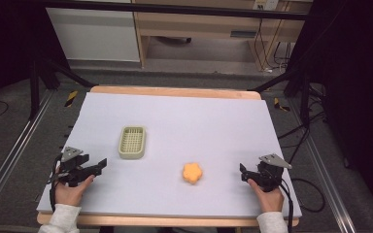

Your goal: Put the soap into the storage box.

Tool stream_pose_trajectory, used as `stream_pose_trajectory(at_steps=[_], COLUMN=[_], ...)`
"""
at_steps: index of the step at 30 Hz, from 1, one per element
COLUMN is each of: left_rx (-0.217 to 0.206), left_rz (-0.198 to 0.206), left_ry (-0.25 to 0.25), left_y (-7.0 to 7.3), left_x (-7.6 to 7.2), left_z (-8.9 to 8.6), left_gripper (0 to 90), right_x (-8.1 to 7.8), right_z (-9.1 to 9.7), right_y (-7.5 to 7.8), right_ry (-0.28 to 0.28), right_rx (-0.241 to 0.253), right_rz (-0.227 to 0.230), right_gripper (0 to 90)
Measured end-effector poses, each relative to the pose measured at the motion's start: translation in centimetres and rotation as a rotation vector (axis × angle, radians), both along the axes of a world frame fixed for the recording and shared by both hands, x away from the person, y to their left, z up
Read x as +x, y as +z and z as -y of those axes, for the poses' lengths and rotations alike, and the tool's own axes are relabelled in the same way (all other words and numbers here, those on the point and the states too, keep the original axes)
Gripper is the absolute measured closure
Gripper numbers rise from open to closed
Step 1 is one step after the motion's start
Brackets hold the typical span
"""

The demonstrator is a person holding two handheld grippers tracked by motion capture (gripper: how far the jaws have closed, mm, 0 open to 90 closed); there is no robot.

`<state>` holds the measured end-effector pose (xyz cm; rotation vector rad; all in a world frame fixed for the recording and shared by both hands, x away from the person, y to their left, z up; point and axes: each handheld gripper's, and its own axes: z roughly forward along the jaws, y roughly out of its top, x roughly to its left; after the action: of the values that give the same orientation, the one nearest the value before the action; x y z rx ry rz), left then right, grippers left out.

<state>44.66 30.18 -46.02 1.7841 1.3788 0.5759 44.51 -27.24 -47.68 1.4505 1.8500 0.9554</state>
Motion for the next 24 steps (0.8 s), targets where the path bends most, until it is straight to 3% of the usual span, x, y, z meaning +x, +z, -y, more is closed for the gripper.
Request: stream_pose_trajectory(at_steps=[10,24], left_rx=[0.007,0.009], left_rz=[0.019,0.04], left_ry=[-0.06,-0.097], left_y=[0.4,1.2], left_x=[-0.4,-0.8], left_z=[1.7,3.4], left_gripper=[28.3,28.8], right_x=[0.0,-0.1], right_z=[0.1,0.2], right_y=[-0.1,-0.1], right_ry=[0.001,-0.01], right_rx=[-0.005,-0.013], right_rz=[-0.009,-0.002], right_gripper=[5.2,5.2])
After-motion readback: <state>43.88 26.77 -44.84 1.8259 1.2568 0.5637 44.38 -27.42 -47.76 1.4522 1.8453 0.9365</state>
